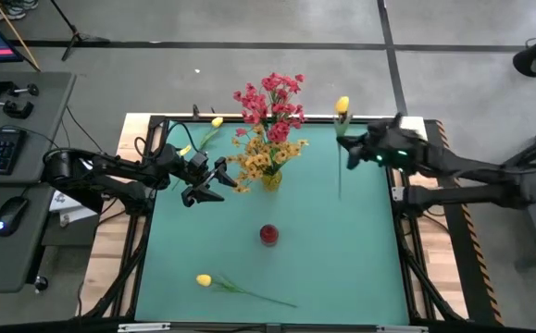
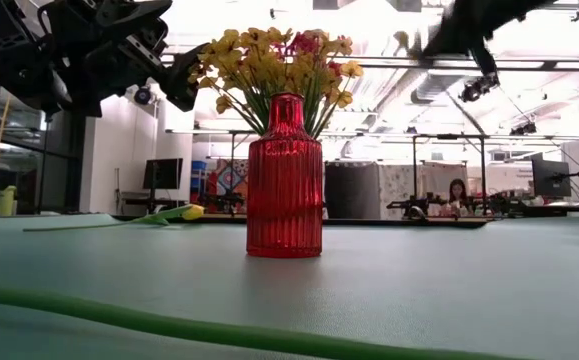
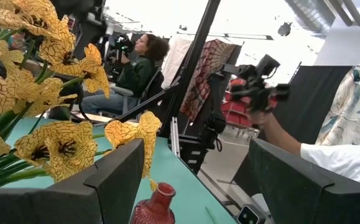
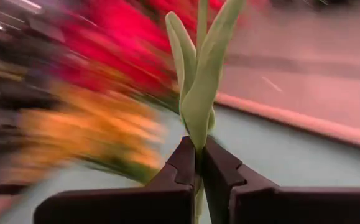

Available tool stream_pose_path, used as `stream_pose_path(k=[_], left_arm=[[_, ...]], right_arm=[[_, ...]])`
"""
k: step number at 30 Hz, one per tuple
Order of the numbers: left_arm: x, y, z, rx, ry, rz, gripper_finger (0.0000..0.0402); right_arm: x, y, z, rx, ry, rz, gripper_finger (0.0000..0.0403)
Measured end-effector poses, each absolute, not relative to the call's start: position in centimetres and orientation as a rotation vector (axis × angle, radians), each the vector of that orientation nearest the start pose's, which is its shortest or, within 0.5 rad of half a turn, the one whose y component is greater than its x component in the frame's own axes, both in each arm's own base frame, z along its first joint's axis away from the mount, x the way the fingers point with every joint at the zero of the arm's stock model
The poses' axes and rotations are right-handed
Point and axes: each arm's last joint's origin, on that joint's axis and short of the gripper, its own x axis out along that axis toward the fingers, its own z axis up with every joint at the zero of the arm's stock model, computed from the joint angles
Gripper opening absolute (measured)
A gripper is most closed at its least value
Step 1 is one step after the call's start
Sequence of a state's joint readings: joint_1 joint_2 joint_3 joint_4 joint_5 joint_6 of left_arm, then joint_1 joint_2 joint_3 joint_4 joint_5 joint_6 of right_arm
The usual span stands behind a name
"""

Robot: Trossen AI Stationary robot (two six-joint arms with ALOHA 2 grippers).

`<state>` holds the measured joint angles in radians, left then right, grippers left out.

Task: Sort flowers into vase by color
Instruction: Put the top right yellow tulip into the red vase

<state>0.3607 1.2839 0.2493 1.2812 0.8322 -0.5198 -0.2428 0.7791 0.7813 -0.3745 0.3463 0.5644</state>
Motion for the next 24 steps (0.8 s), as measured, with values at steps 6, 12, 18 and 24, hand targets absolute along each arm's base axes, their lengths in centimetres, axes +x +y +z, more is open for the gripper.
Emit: stream_pose_path(k=[6,12,18,24], left_arm=[[20.1,5.3,19.8,-0.361,-0.082,-0.506,0.0278],[20.1,5.3,19.8,-0.354,-0.083,-0.505,0.0278],[20.1,5.3,19.8,-0.353,-0.083,-0.504,0.0278],[20.1,5.3,19.8,-0.352,-0.082,-0.503,0.0278]], right_arm=[[17.5,-0.3,33.5,0.326,-0.089,-0.291,0.0001],[21.7,3.5,29.2,0.183,-0.144,-0.222,0.0],[25.2,5.7,26.0,0.123,-0.327,-0.155,0.0],[27.0,7.1,27.7,0.054,-0.443,-0.073,0.0]])
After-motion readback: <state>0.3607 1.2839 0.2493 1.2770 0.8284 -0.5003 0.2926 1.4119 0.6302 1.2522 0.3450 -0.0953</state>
